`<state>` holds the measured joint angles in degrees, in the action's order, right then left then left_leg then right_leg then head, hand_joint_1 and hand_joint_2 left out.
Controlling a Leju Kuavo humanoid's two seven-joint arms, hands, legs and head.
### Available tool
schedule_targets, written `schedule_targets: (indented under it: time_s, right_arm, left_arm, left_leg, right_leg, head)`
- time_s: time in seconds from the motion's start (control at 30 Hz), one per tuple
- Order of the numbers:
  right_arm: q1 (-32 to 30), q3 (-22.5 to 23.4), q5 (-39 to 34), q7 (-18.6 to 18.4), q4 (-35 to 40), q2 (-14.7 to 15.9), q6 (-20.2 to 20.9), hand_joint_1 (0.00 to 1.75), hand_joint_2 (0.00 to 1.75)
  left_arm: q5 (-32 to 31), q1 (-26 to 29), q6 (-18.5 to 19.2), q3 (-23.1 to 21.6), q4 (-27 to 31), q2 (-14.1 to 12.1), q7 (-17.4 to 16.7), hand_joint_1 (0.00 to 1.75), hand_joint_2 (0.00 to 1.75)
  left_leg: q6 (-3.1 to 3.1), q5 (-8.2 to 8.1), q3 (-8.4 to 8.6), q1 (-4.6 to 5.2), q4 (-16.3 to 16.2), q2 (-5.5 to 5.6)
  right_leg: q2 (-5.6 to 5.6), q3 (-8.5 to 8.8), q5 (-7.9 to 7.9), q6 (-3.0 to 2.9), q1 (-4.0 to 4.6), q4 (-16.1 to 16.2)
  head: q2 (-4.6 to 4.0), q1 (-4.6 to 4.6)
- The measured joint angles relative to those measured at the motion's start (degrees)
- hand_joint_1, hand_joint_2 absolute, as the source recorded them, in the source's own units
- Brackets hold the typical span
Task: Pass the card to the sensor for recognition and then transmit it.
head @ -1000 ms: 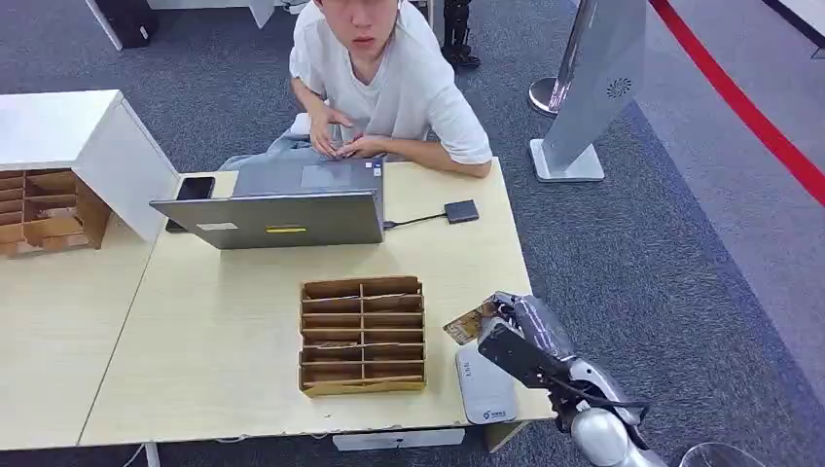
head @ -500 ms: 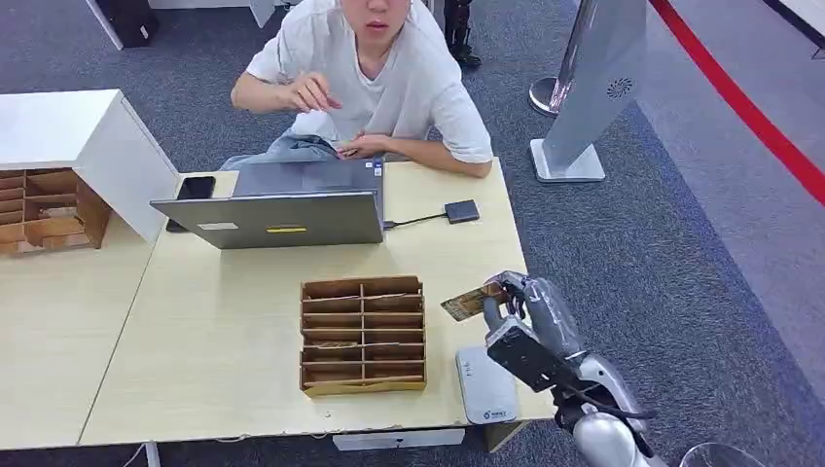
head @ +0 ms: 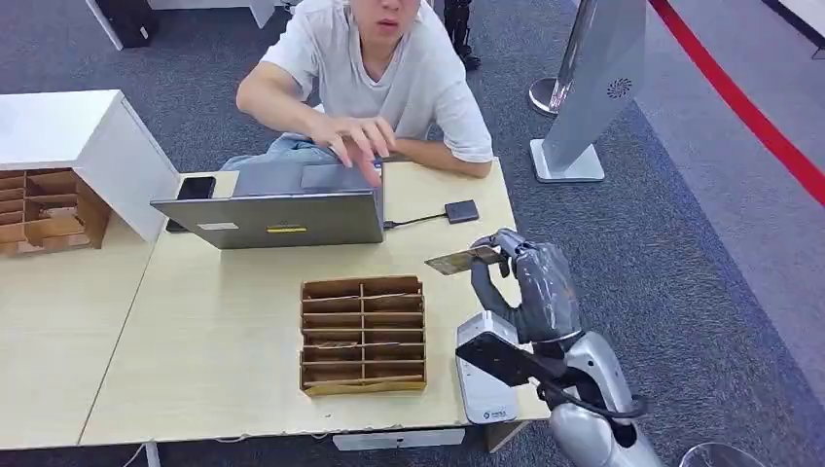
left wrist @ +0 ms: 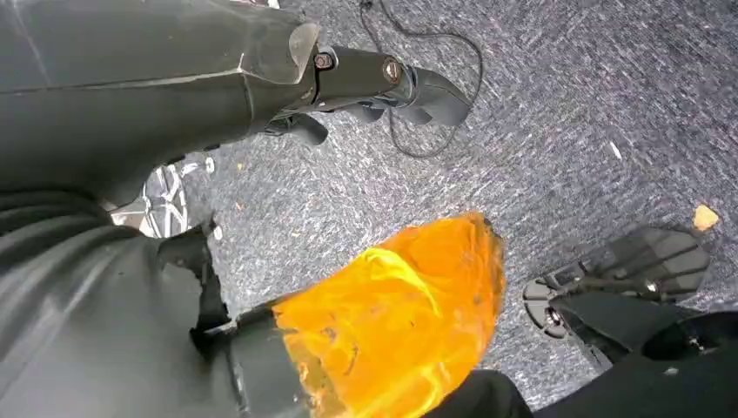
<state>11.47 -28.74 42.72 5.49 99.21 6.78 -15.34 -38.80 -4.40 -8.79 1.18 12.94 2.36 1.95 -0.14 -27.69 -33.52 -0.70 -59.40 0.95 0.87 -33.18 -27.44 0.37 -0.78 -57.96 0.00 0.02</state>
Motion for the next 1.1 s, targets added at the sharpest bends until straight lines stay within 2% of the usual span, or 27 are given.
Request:
schedule_targets:
  time_s: [0.37, 0.57, 1.1]
  right_arm:
    - [8.79, -4.55, 17.53, -7.43, -2.03, -1.99, -2.47, 1.75, 1.75]
    - [10.70, -5.55, 18.50, -7.89, -3.50, -2.71, -2.49, 1.75, 1.75]
    - [11.19, -6.36, 18.67, -7.89, -4.63, -3.02, -2.54, 1.75, 1.75]
  left_arm:
    - [-3.03, -1.49, 1.75, -0.02, 0.00, 0.61, -1.09, 0.00, 0.00]
    - [-3.34, -1.80, 1.79, -0.02, 0.00, 0.79, -1.14, 0.00, 0.00]
    - [-3.39, -1.82, 1.79, -0.02, 0.00, 0.96, -1.18, 0.00, 0.00]
  left_leg:
    - [-0.01, 0.01, 0.00, 0.00, 0.00, 0.01]
    - [-0.03, 0.02, -0.01, 0.00, 0.00, 0.02]
    - [-0.03, 0.02, -0.01, 0.00, 0.00, 0.02]
  right_leg:
    - [-0.01, 0.00, 0.02, -0.01, 0.00, -0.01]
    - [-0.01, 0.00, 0.02, -0.01, 0.00, 0.00]
    - [-0.02, 0.00, 0.02, -0.01, 0.00, 0.00]
  head:
    - [0.00, -0.02]
    - [0.00, 0.00]
    - [0.00, 0.00]
